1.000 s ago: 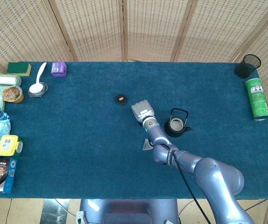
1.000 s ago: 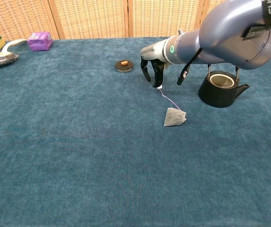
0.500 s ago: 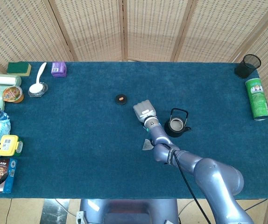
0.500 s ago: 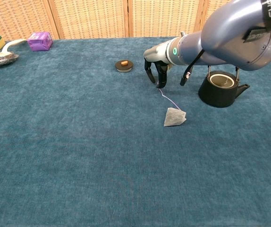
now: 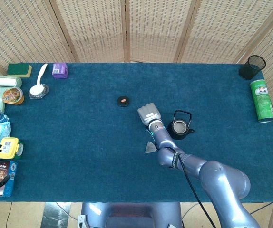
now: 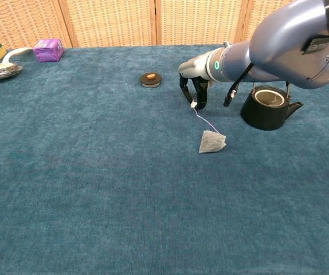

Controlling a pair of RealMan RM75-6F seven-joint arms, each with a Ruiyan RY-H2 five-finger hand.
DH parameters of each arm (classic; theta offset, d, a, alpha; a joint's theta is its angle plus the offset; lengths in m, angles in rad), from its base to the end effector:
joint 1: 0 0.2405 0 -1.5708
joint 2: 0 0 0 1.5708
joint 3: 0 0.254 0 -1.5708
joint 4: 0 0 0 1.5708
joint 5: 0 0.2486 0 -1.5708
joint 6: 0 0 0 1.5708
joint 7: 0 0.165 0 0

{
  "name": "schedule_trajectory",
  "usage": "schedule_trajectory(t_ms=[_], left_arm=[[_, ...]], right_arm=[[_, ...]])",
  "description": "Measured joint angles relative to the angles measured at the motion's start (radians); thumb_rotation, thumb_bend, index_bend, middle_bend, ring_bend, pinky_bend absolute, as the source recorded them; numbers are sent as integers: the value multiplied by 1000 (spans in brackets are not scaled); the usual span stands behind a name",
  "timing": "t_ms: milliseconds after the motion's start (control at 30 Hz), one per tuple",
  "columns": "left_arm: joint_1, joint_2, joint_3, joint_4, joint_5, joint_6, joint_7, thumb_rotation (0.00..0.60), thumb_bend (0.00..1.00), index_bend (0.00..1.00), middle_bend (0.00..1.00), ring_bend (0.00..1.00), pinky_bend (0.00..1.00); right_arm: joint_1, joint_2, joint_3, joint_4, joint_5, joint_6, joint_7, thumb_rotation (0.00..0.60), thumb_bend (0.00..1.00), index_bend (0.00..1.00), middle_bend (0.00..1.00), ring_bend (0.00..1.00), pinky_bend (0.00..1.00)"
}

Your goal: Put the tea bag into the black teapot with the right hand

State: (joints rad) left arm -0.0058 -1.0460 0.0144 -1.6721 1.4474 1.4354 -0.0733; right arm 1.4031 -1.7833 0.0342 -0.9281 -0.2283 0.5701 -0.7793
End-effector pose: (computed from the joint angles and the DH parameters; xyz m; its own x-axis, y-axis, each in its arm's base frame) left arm -0.3497 0.1603 0.1271 0.3246 0.1367 0.9359 0.9308 0.1296 -0.3417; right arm -0.0530 -0.4869 -0.1283 0.7506 -0.3617 0.5530 -0.6608 -0.4032 0.6331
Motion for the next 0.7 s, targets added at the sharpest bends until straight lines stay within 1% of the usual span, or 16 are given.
schedule_trajectory(t_ms=[700], left_arm=[[0,-1,1,-2,2,-1,3,600,277,79,190,28,117]], right_arm=[[-10,3,2,4,11,6,-18,600,389,500,1000,1000,1000]])
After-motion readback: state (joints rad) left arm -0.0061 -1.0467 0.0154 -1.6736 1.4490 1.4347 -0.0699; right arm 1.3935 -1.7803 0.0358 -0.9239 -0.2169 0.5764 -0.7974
